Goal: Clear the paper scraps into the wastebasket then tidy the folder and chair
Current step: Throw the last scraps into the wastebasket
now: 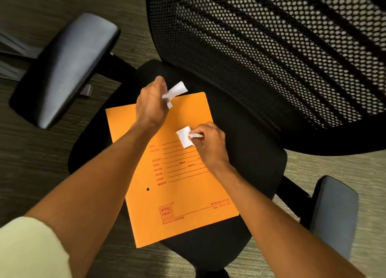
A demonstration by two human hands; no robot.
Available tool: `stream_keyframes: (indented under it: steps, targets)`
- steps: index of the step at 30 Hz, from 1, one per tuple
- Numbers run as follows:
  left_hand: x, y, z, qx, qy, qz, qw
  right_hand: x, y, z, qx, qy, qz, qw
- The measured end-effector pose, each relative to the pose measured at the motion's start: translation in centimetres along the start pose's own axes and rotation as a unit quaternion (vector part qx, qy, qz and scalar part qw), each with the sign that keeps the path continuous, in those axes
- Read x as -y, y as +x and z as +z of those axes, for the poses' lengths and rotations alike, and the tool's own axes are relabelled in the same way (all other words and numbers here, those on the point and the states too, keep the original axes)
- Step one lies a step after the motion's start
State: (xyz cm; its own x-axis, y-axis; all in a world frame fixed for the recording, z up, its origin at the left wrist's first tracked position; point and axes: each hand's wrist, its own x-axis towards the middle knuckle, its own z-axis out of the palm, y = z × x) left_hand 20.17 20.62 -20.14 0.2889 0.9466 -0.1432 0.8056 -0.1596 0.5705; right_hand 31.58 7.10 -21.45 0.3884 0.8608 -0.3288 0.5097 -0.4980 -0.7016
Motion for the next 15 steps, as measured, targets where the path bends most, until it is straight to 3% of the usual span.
stream_keyframes:
  steps: [5, 11, 15]
  targets:
    - [1.0, -2.0, -1.4, -0.021, -0.079, -0.03, 0.996, 0.3, -1.4, 0.5, -0.038, 0.13, 0.091, 0.987]
    - [2.8, -6.2, -2.0, -0.036, -0.108, -0.094, 0.989, 2.3, -2.2, 0.7, -0.049, 0.313, 0.165, 0.934]
    - [3.8, -9.0, -2.9, -0.057, -0.157, -0.135, 0.977, 3.3, -2.9, 1.2, -0.036, 0.349, 0.181, 0.919]
